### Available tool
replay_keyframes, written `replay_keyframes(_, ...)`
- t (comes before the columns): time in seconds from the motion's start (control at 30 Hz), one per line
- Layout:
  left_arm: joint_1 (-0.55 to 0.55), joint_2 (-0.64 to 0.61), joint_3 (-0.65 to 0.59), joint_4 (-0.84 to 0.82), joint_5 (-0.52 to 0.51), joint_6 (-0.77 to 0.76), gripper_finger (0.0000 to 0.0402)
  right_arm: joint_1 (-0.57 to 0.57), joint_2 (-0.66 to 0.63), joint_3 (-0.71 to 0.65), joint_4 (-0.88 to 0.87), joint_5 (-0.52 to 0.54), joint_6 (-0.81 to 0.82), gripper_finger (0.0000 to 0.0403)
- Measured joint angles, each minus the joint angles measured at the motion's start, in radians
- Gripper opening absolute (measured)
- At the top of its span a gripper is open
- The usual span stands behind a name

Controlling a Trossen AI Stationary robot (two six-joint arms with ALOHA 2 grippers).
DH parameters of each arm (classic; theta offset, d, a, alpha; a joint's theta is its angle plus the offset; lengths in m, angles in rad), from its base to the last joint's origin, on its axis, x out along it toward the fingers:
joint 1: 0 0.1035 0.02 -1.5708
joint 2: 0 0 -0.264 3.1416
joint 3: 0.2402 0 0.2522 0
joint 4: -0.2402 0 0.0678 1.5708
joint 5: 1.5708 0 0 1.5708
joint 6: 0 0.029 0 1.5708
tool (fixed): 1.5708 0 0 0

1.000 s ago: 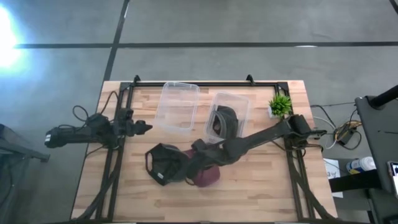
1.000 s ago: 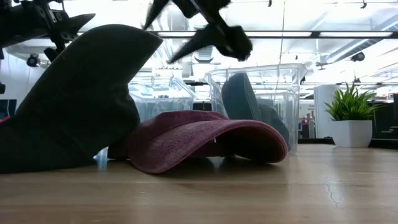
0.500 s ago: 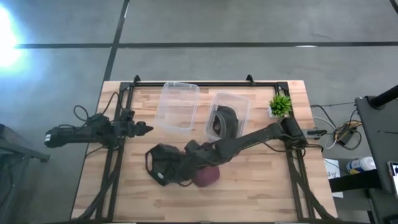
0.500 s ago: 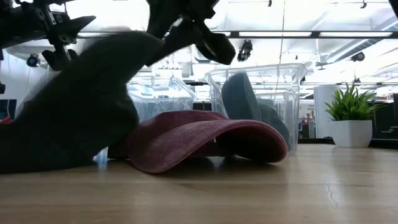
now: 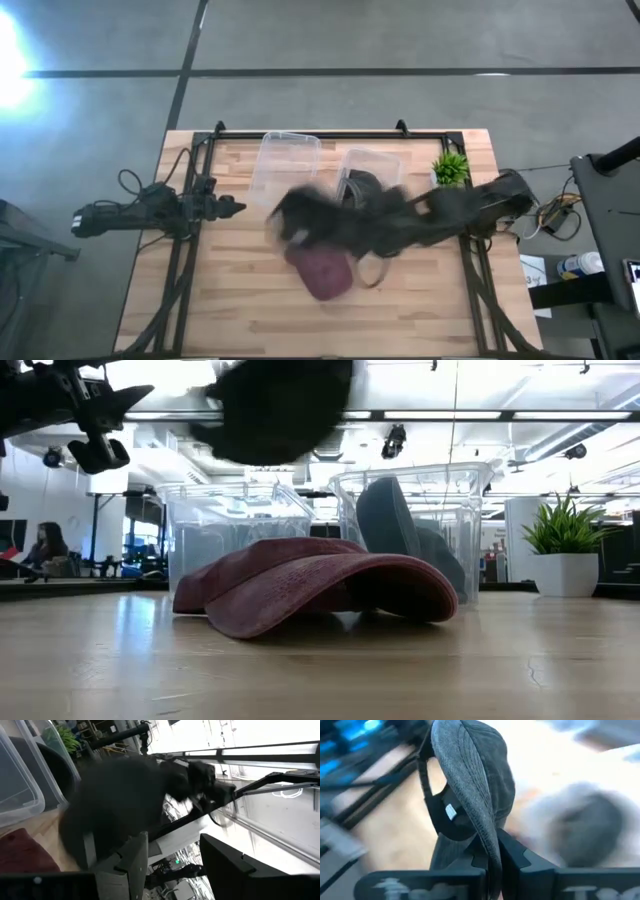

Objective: Pick and place caps into container
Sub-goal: Put the black cap into the right transparent container

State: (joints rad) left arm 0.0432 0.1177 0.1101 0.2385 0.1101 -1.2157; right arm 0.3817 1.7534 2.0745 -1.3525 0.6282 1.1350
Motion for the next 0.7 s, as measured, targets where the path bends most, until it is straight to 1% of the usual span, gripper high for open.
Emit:
replay_keyframes(0.07, 0.000, 0.000, 0.000, -0.001, -0.001, 0.009, 0.0174, 0.024, -0.038, 0.050, -0.193, 0.130, 0.131, 0.0012)
replay_keyframes(0.1, 0.000, 0.000, 0.000, -0.001, -0.003, 0.014, 0.0174, 0.034, -0.055, 0.063, -0.234, 0.178, 0.191, 0.0012)
replay_keyframes(0.13, 0.000, 0.000, 0.000, -0.001, -0.003, 0.019, 0.0174, 0.038, -0.079, 0.063, -0.217, 0.216, 0.200, 0.0012)
replay_keyframes(0.2, 0.000, 0.001, 0.000, -0.001, -0.005, 0.029, 0.0174, 0.039, -0.136, 0.037, -0.190, 0.236, 0.164, 0.0012)
replay_keyframes(0.37, 0.000, 0.003, 0.000, 0.000, -0.020, 0.036, 0.0174, -0.039, -0.175, -0.046, -0.219, 0.240, 0.141, 0.0012)
replay_keyframes(0.43, 0.000, 0.004, 0.000, -0.001, -0.020, 0.036, 0.0174, -0.073, -0.176, -0.088, -0.217, 0.218, 0.118, 0.0012)
replay_keyframes(0.47, 0.000, 0.004, 0.000, -0.001, -0.020, 0.036, 0.0174, -0.097, -0.184, -0.110, -0.219, 0.188, 0.111, 0.0012)
replay_keyframes(0.57, 0.000, 0.004, 0.000, 0.000, -0.021, 0.033, 0.0174, -0.186, -0.215, -0.181, -0.218, 0.041, 0.071, 0.0012)
replay_keyframes(0.7, 0.000, 0.004, 0.000, 0.000, -0.022, 0.031, 0.0174, -0.306, -0.213, -0.315, -0.215, -0.105, 0.054, 0.0012)
